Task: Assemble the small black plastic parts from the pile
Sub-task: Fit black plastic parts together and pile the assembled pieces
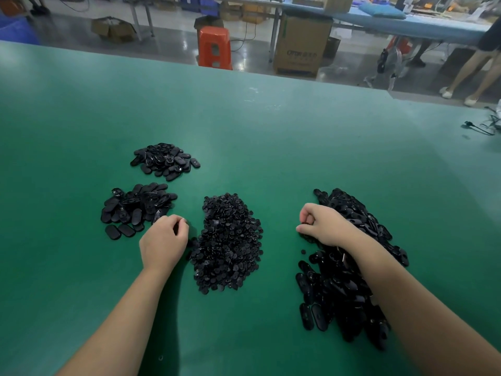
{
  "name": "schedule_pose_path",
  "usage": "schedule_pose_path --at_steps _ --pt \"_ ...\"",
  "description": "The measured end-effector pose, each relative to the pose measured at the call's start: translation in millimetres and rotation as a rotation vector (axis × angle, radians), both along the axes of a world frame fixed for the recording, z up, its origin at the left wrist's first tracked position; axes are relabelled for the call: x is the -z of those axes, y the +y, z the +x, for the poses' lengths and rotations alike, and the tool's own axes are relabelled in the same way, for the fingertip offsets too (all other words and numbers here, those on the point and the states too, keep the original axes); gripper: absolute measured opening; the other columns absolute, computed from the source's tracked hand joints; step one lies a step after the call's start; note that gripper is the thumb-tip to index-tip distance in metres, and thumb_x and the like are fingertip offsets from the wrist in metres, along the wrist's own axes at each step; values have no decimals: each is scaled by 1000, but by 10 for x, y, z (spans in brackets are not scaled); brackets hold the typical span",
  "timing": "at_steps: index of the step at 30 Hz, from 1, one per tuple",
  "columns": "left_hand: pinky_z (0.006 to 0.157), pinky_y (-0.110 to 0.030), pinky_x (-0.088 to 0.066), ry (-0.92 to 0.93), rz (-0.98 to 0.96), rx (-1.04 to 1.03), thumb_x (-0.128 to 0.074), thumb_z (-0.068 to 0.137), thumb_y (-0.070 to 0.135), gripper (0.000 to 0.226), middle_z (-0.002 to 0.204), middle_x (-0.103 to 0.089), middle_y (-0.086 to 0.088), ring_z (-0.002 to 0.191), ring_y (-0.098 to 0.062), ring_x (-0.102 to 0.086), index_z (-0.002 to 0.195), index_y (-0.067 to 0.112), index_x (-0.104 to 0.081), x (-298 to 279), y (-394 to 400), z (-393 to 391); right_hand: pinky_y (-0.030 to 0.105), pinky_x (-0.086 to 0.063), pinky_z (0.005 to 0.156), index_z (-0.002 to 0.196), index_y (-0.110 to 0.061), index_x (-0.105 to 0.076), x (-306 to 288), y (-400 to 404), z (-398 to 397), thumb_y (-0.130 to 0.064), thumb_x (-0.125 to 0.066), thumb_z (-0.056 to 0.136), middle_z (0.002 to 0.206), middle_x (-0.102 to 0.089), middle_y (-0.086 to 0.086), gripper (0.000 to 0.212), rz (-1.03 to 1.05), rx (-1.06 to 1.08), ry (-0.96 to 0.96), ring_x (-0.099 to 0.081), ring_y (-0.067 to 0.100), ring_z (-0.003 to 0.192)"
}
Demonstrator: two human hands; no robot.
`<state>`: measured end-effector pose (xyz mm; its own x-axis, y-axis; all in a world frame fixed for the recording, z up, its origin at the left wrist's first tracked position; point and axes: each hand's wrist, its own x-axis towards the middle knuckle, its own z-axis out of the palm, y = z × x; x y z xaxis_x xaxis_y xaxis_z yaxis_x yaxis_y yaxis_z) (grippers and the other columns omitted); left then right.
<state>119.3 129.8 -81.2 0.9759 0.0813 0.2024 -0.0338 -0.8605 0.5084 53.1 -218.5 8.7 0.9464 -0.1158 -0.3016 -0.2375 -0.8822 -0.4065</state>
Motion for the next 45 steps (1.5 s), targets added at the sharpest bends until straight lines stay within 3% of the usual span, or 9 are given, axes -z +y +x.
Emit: schedule_pose_path --at_steps 4,9,15,21,27,31,35,40,45 --pt "49 -21 -30 -1 5 0 -55 99 28 20 78 -58 10 61 -10 -52 90 23 -72 -5 0 -8 31 -52 76 98 -23 -62 -45 77 -24 -23 -56 98 91 -65 -8 6 -221 -206 163 -62 17 84" --pt "49 -20 -30 4 3 -1 -55 99 28 20 78 -57 11 61 -9 -51 90 23 -72 -23 -12 -16 36 -53 78 104 -7 -69 18 132 -57 -27 -70 92 104 -73 9 24 -390 -286 326 -67 28 98" --pt "50 -22 -33 3 -9 -4 -56 98 27 19 78 -59 9 63 -12 -54 89 23 -72 -13 3 -12 34 -54 77 86 -8 -67 99 190 -10 -27 -72 90 94 -74 10 20 -374 -274 300 -64 25 83" --pt "50 -23 -34 8 -38 -5 -55 98 28 20 78 -60 9 60 -10 -54 90 22 -72 -30 -6 -7 22 -47 57 82 -17 -65 110 277 44 -31 -70 93 79 -69 0 19 -30 -156 228 -56 14 63" --pt "45 -29 -49 -165 -49 199 -67 94 16 13 86 -68 6 52 -9 -52 102 14 -77 -288 -238 -206 24 -37 44 88 -13 -65 195 549 -19 -27 -69 95 66 -59 -4 16 815 268 -71 -43 10 49" --pt "72 -16 -48 -88 -332 499 -72 93 21 18 90 -69 15 76 -3 -62 110 26 -77 -582 -675 -306 19 -34 42 85 -12 -64 199 773 -55 -20 -68 95 67 -56 -3 13 1178 272 -48 -43 6 50" --pt "73 -3 -41 73 -566 591 -71 93 13 20 81 -69 29 76 12 -62 109 24 -78 -679 -854 -309 19 -31 41 82 -14 -68 210 862 -40 -16 -68 94 65 -54 0 12 1327 290 -94 -40 7 49" --pt "60 -10 -41 122 -649 619 -71 92 11 24 73 -69 20 58 3 -55 100 33 -78 -705 -923 -330 19 -32 41 83 -13 -73 254 866 -57 -22 -74 88 66 -54 1 10 1407 283 -85 -40 7 50" --pt "70 -15 -48 100 -652 565 -75 89 11 16 82 -73 16 73 -3 -65 94 26 -78 -739 -936 -330 19 -30 41 80 -16 -76 230 844 -73 -26 -76 81 66 -54 1 11 1449 304 -79 -37 7 48"
